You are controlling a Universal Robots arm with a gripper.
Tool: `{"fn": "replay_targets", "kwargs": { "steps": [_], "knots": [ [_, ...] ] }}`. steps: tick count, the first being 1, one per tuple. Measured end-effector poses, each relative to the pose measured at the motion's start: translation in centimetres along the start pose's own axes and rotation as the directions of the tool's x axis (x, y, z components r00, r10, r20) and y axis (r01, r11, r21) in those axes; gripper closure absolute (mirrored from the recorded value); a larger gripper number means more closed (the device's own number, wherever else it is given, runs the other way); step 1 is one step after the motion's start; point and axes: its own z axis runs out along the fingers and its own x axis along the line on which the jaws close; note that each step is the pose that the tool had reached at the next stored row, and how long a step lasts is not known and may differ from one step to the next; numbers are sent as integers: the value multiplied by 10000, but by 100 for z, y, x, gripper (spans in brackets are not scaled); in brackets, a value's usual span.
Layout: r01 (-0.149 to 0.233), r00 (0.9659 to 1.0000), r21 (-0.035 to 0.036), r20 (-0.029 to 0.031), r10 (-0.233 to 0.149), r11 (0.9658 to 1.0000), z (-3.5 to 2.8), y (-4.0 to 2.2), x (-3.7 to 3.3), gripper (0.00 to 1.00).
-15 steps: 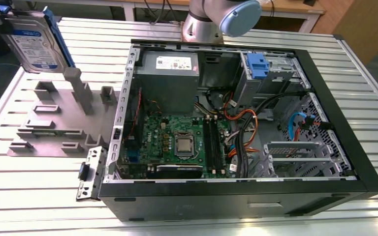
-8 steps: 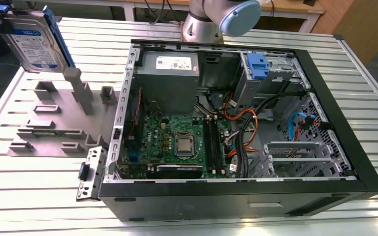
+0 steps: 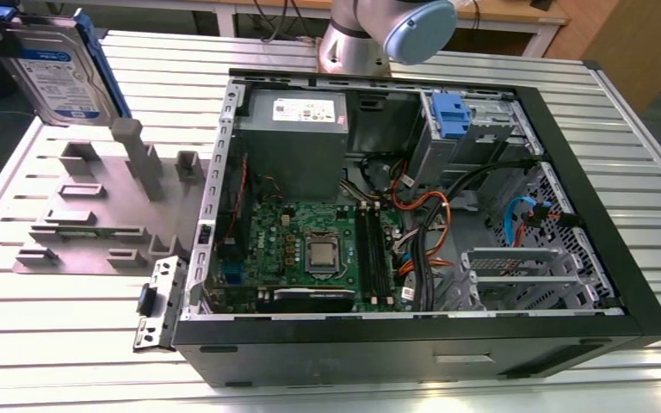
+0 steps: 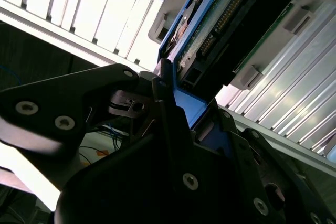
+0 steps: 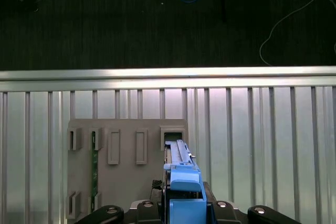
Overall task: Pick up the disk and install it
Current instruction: 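Pick up the disk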
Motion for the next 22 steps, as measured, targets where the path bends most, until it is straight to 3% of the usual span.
{"fn": "replay_targets", "kwargs": {
  "steps": [19, 22],
  "knots": [
    [0, 10000, 0, 0, 0, 10000, -37, 1, -1, 64],
    [0, 10000, 0, 0, 0, 10000, -75, 1, -3, 64]
  ]
}}
